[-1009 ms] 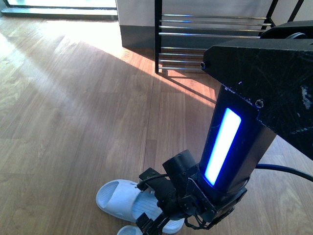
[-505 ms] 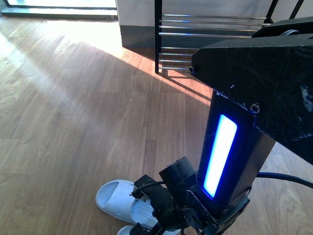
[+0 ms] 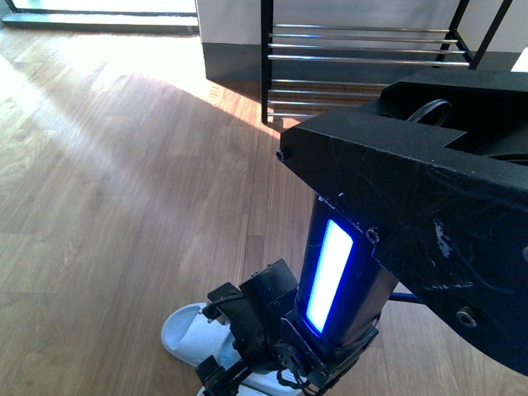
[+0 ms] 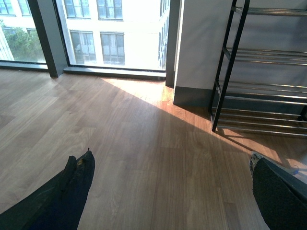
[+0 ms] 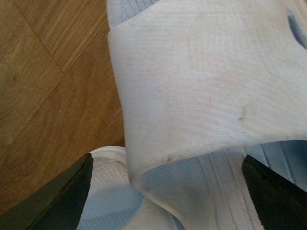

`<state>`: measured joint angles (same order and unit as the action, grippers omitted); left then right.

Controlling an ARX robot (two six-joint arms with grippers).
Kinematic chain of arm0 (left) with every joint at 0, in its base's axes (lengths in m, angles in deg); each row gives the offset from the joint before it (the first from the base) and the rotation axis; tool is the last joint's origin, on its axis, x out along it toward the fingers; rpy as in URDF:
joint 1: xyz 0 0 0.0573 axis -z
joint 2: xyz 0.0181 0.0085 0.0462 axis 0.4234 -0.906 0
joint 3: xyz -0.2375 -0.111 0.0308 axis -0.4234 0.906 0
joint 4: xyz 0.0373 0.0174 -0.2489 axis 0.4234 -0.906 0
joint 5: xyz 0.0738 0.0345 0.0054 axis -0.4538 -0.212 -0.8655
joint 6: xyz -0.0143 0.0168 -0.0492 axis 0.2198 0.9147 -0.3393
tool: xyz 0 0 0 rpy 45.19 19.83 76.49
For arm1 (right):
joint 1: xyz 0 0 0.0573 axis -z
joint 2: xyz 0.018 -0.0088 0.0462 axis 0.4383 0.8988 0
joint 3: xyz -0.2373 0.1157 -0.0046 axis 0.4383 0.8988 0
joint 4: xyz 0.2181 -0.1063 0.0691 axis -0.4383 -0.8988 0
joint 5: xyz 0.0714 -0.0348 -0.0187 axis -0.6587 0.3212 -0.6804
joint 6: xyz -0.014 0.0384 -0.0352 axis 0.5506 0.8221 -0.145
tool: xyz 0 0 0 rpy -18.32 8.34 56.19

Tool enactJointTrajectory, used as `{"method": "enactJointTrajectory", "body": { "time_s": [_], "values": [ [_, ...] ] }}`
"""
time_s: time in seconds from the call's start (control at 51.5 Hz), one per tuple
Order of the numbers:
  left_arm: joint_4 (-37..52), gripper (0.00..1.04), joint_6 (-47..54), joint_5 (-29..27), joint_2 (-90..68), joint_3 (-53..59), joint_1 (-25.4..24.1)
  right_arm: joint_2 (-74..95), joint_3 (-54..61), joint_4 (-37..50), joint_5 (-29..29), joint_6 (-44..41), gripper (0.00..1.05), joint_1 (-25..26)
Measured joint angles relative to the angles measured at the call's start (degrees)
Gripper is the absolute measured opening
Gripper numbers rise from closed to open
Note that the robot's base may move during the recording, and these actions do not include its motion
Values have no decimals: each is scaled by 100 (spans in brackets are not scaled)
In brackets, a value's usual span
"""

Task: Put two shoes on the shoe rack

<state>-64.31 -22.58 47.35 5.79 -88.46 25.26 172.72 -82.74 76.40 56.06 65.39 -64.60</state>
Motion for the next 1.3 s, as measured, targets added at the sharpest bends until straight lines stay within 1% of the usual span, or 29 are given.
{"method": "enactJointTrajectory", "body": {
  "time_s": [0.214,0.272,0.408,0.446,0.505,0.544,0.602,0.699,0.815,0.912,1.009,1.068,1.126,1.301],
  "values": [
    [0,95,0,0,0,0,0,42,-92,-2,52,39,58,0],
    [0,95,0,0,0,0,0,42,-92,4,39,39,48,-2],
    [-2,95,0,0,0,0,0,42,-70,66,28,48,31,-11],
    [-2,95,0,0,0,0,0,42,-52,109,52,66,24,-11],
    [0,95,0,0,0,0,0,35,-15,177,107,107,17,2],
    [0,95,0,0,0,0,0,13,44,256,153,131,10,26],
    [0,95,0,0,0,0,0,-90,184,363,319,111,1,72],
    [0,95,0,0,0,0,0,-544,658,721,621,142,2,308],
    [0,95,0,0,0,0,0,-1576,1478,1261,1145,168,2,831],
    [-2,95,0,0,0,0,0,-2704,2238,1694,1707,164,2,1429],
    [0,95,0,0,0,0,0,-3801,2944,1980,2068,125,2,2063],
    [0,95,0,0,0,0,0,-4446,3397,2076,2140,116,2,2437],
    [-2,95,0,0,0,0,0,-4900,3718,2100,2135,118,2,2677],
    [0,95,0,0,0,0,0,-6732,4929,2081,1954,120,2,3493]
  ]
}}
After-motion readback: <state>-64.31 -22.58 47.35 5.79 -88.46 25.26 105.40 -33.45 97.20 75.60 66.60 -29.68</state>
